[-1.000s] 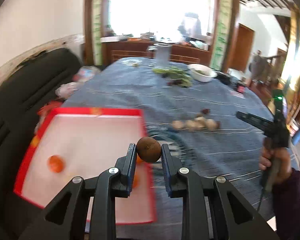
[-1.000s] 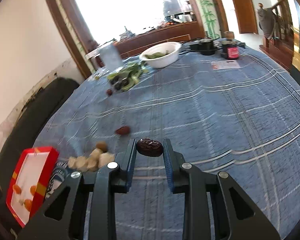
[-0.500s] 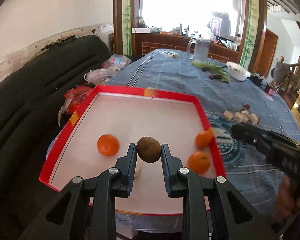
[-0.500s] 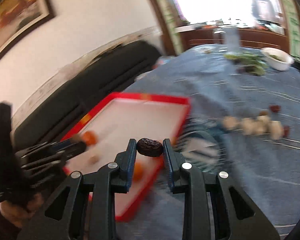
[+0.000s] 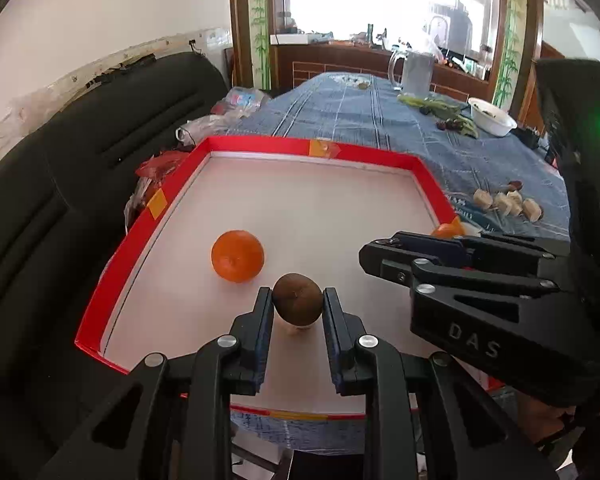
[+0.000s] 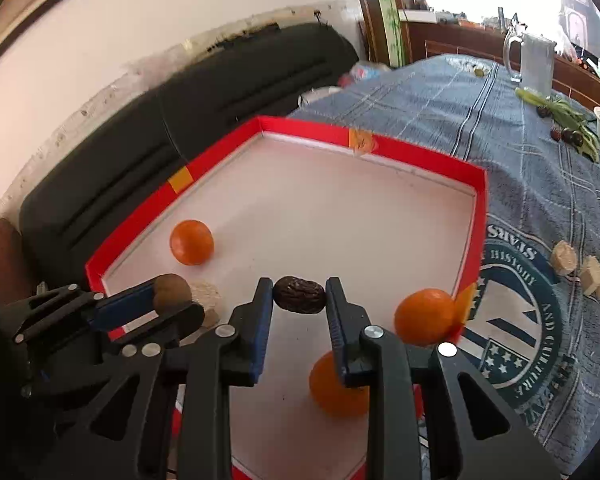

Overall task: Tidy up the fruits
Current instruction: 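Carry the date and brown round fruit into the red tray and open both tools, then grasp a white yam cube with the right tool while the left tool grasps a round yam slice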

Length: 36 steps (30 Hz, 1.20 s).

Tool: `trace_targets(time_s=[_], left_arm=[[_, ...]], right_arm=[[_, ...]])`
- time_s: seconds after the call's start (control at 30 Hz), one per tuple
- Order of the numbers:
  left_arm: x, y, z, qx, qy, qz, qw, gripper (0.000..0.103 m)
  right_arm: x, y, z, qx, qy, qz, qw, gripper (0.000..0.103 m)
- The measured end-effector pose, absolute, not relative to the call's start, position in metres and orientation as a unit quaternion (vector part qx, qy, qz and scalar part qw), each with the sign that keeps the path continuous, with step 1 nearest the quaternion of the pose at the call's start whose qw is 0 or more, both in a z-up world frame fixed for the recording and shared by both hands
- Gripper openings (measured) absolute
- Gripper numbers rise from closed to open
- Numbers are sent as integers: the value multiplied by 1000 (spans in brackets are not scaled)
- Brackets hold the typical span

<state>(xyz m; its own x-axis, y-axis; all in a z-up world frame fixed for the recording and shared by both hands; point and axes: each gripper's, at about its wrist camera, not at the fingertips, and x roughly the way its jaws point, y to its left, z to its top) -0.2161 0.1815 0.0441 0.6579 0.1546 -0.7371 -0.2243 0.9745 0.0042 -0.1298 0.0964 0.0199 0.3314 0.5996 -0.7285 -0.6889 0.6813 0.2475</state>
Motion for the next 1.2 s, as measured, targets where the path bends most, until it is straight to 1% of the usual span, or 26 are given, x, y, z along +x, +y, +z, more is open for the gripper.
trace_targets(time_s=[0.13, 0.17, 0.2, 0.27, 0.3, 0.33, 0.43, 0.53, 0.73, 0.9, 1.0, 1.07, 1.2], left_arm=[[-217, 185, 45, -47, 402, 111, 908, 25], [-217, 186, 44, -48, 405, 111, 906, 30], [-216, 187, 44, -48, 408, 117, 904, 39], [-218, 190, 45, -50, 407, 126, 903, 48], [-219, 191, 46, -50, 406, 129, 903, 50], [-219, 191, 46, -49, 406, 131, 903, 51], [-222, 190, 52, -45, 400, 136, 905, 52], [-223, 184, 59, -36, 394, 133, 909, 55], [-220, 152, 68, -13, 388, 103, 916, 56], [-211, 119, 72, 5, 392, 64, 918, 56], [-207, 101, 74, 17, 393, 46, 918, 57], [-202, 86, 76, 25, 395, 28, 918, 60], [-194, 62, 80, 40, 395, 7, 918, 60]], right_arm=[[-129, 100, 19, -64, 431, 391, 811, 29], [-128, 100, 20, -68, 434, 390, 809, 29], [-128, 100, 20, -70, 437, 388, 808, 30], [-128, 94, 25, -62, 434, 391, 809, 33], [-128, 91, 28, -56, 430, 391, 812, 38], [-128, 84, 32, -44, 424, 391, 816, 40], [-127, 61, 44, -18, 401, 389, 829, 40], [-121, 31, 53, 8, 389, 372, 843, 40], [-105, -59, 58, 64, 379, 309, 870, 40], [-96, -129, 47, 90, 386, 248, 884, 40], [-91, -154, 40, 98, 394, 224, 886, 40], [-87, -164, 37, 99, 399, 219, 885, 40], [-76, -167, 30, 95, 416, 226, 876, 40]])
